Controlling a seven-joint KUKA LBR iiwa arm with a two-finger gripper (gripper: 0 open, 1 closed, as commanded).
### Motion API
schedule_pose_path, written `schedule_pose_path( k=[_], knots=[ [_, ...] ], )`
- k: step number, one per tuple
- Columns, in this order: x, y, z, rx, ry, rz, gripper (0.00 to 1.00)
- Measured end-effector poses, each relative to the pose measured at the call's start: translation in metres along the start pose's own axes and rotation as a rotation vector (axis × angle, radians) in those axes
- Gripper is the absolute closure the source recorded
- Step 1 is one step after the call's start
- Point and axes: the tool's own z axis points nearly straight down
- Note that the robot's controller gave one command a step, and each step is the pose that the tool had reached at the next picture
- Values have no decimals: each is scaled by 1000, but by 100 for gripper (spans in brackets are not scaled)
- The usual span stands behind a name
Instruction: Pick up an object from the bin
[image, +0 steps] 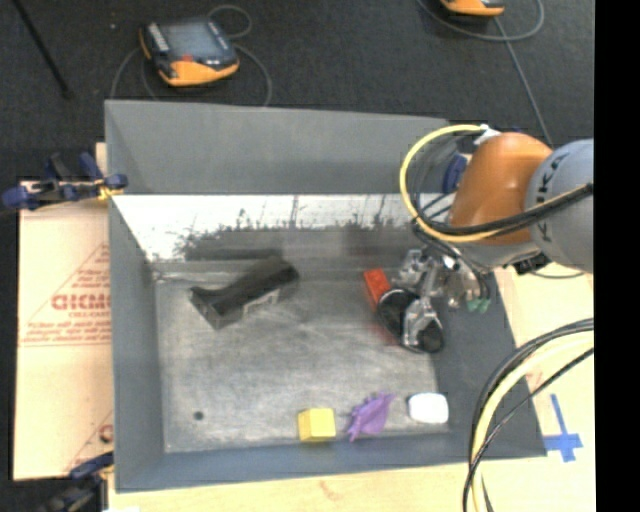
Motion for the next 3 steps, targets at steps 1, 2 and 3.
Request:
schedule_pose_path(
  k=[1,2,3],
  knots=[
    [0,0,-1,0,0,0,100],
    [4,-10,-36,0,-5,-35,100],
    [3,27,-65,-2,11,-40,100]
  ],
)
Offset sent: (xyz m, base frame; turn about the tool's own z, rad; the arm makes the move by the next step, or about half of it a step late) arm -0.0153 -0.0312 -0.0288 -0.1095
